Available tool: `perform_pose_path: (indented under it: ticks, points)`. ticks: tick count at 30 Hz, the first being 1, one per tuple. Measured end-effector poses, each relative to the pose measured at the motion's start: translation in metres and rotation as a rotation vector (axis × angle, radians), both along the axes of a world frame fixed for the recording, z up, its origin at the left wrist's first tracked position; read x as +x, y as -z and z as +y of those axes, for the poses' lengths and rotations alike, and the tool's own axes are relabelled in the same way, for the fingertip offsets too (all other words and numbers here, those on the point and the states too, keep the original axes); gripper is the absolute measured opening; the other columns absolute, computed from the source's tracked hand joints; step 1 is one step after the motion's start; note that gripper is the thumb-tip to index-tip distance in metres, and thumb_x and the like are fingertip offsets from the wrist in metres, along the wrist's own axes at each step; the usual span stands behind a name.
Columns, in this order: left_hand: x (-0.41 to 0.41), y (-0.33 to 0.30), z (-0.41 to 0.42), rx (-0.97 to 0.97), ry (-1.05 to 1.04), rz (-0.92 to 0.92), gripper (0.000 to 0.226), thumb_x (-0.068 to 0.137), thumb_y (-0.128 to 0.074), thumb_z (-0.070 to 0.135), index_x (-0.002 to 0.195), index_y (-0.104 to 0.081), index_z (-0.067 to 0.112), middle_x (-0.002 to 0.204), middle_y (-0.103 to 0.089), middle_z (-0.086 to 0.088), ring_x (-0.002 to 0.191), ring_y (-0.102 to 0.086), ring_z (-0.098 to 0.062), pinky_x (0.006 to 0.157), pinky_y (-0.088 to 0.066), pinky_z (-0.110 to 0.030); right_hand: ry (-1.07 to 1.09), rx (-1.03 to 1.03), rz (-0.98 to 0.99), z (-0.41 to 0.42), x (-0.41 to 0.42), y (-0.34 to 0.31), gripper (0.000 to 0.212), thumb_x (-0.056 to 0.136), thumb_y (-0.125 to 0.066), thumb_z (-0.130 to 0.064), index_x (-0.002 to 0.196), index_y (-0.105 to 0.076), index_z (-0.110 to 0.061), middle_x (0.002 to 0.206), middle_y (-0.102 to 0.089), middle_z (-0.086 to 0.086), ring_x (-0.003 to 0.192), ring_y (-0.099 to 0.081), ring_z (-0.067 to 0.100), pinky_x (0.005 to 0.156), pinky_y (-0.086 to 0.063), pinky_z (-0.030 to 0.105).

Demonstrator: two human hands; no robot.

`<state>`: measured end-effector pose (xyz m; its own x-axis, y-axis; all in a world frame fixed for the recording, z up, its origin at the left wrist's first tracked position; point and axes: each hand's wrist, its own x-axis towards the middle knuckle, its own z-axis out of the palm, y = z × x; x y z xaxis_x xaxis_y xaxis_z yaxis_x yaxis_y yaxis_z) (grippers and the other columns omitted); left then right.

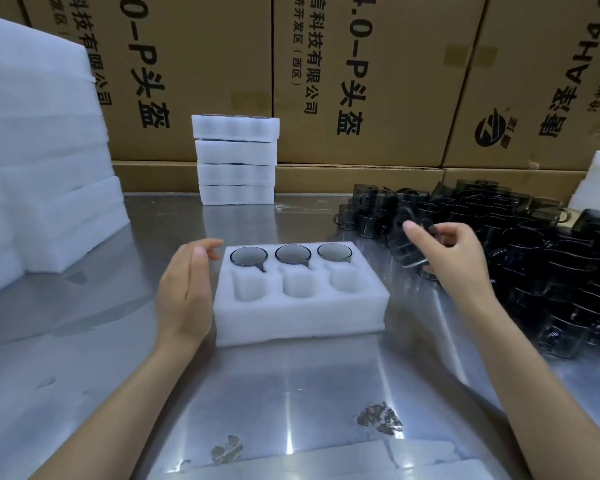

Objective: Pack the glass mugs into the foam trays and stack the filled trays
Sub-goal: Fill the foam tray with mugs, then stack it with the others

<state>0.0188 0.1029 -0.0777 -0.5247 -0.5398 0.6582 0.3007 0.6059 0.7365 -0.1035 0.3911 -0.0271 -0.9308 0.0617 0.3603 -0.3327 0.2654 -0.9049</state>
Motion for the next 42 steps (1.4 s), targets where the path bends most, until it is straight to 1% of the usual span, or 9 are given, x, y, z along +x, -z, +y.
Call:
perform_pose_path:
  ticks: [3,6,8,15,21,25,28,35,42]
  points:
    - [-0.003,0.004,0.004,0.033,0.039,-0.044,0.036,0.093,-0.023,0.041,0.097,-0.059,0.036,0.095,-0.061,0.011,0.087,-0.055,-0.007,0.079,-0.042,-0.023,-0.133,-0.155,-0.031,-0.020,0.019,-0.008,0.049,0.081,-0.065,-0.051,0.107,-0.054,-0.010,0.090,-0.057,-0.002,0.081,-0.060,0.011,0.059,-0.053,0.020]
    - [-0.005,0.004,0.002,0.077,0.030,-0.061,0.038,0.093,-0.024,0.040,0.103,-0.059,0.030,0.098,-0.061,0.004,0.089,-0.054,-0.013,0.084,-0.043,-0.032,-0.260,-0.132,0.019,-0.051,0.038,-0.017,0.032,0.084,-0.065,-0.041,0.105,-0.057,-0.018,0.090,-0.064,-0.004,0.070,-0.062,0.004,0.049,-0.047,0.018]
    - [-0.005,0.004,0.001,0.088,0.034,-0.071,0.040,0.093,-0.024,0.040,0.105,-0.059,0.028,0.101,-0.061,0.002,0.091,-0.054,-0.015,0.086,-0.044,-0.035,-0.336,-0.021,0.068,-0.078,0.050,-0.023,0.021,0.083,-0.065,-0.045,0.096,-0.062,-0.030,0.083,-0.065,-0.013,0.068,-0.061,-0.002,0.055,-0.048,0.021]
    - [-0.004,0.004,0.000,0.126,0.074,-0.063,0.041,0.094,-0.024,0.043,0.105,-0.060,0.028,0.104,-0.061,0.002,0.100,-0.056,-0.015,0.092,-0.044,-0.041,-0.290,0.545,0.210,-0.167,0.077,-0.011,0.042,0.073,-0.056,-0.065,0.104,-0.059,-0.038,0.095,-0.048,-0.005,0.092,-0.058,0.020,0.076,-0.046,0.032]
    - [-0.005,0.002,0.002,0.149,0.093,-0.065,0.035,0.093,-0.023,0.038,0.094,-0.058,0.039,0.098,-0.060,0.015,0.097,-0.053,-0.001,0.085,-0.040,-0.023,-0.201,0.646,0.197,-0.180,0.083,-0.007,0.039,0.072,-0.056,-0.063,0.094,-0.063,-0.032,0.089,-0.042,-0.003,0.078,-0.056,0.026,0.063,-0.040,0.031]
    - [-0.006,0.004,-0.001,0.161,0.101,-0.063,0.045,0.092,-0.023,0.039,0.103,-0.064,0.021,0.105,-0.063,0.001,0.099,-0.055,-0.007,0.087,-0.041,-0.024,-0.157,0.699,0.185,-0.181,0.087,-0.009,0.042,0.072,-0.054,-0.063,0.091,-0.065,-0.027,0.088,-0.044,-0.001,0.080,-0.056,0.027,0.062,-0.035,0.030]
    - [-0.006,0.004,-0.001,0.171,0.117,-0.073,0.042,0.093,-0.023,0.041,0.099,-0.062,0.027,0.104,-0.063,0.002,0.101,-0.056,-0.008,0.091,-0.043,-0.029,-0.126,0.766,0.163,-0.181,0.090,-0.007,0.053,0.074,-0.047,-0.069,0.095,-0.068,-0.025,0.091,-0.051,0.002,0.087,-0.057,0.028,0.064,-0.035,0.031]
    - [-0.005,0.002,-0.001,0.178,0.126,-0.059,0.042,0.093,-0.022,0.049,0.095,-0.062,0.034,0.103,-0.065,0.003,0.102,-0.059,-0.009,0.092,-0.046,-0.034,-0.160,0.803,0.127,-0.174,0.091,0.000,0.075,0.071,-0.034,-0.084,0.110,-0.063,-0.027,0.105,-0.051,0.001,0.101,-0.056,0.025,0.067,-0.033,0.033]
    - [0.010,-0.021,0.011,0.006,0.062,0.058,0.038,0.094,-0.024,0.048,0.102,-0.060,0.041,0.104,-0.061,0.021,0.101,-0.056,0.000,0.084,-0.040,-0.013,-0.314,0.554,0.290,-0.137,0.087,0.007,0.058,0.089,-0.029,-0.066,0.133,-0.049,-0.034,0.120,-0.046,-0.016,0.117,-0.046,0.007,0.088,-0.042,0.030]
